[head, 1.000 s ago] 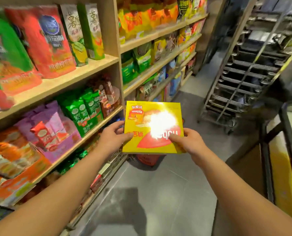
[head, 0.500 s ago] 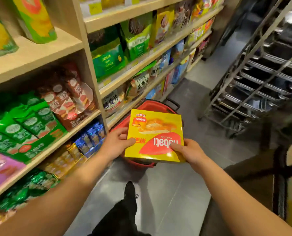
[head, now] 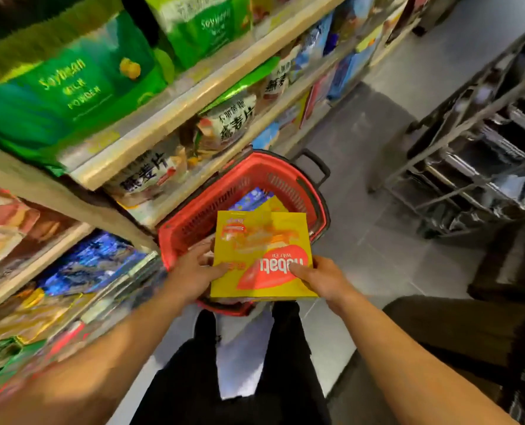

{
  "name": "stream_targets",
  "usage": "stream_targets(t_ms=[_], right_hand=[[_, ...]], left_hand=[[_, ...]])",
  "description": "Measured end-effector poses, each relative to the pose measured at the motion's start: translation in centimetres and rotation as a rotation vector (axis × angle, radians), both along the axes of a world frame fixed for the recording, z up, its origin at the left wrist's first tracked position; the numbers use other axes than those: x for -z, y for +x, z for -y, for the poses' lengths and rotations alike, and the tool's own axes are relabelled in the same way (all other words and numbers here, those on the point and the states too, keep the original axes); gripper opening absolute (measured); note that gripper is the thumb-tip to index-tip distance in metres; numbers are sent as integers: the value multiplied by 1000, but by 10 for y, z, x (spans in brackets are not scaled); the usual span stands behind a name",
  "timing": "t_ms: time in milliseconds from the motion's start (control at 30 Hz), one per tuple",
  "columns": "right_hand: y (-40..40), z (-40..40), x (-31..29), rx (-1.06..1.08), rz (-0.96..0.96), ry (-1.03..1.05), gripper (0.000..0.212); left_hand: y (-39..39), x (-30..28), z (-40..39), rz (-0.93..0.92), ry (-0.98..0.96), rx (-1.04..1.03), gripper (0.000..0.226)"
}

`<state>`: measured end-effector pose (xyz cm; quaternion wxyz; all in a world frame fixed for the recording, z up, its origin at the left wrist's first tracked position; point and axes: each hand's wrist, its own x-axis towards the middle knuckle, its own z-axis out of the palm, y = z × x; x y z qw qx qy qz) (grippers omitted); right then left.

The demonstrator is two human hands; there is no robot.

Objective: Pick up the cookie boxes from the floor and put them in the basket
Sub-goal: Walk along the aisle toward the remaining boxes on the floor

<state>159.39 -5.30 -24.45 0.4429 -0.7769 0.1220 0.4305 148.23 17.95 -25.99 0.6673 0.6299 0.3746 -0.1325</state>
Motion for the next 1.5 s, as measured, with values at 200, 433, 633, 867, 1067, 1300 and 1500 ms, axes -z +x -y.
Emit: stream_targets(t_ms=[200, 433, 633, 867, 1067, 1300, 1500], right_hand=[[87, 17, 81, -218, 7, -115, 22], [189, 1, 195, -539, 50, -171, 51], [251, -29, 300, -684, 170, -240, 49], [272, -33, 380, -839, 212, -447, 74], [251, -30, 347, -1071, 214, -354, 86], [214, -30, 233, -1295, 361, -277, 72], [142, -37, 137, -1471, 483, -191, 66]], left_hand=[[53, 81, 43, -148, -45, -157, 45], [123, 190, 79, -277, -16, -327, 47], [165, 288, 74, -344, -34, -390, 56], [208, 362, 91, -398, -8, -350, 62], [202, 334, 104, -459, 18, -288, 62], [155, 208, 95, -485, 192, -256, 63], [80, 95, 113, -378, 317, -276, 48]])
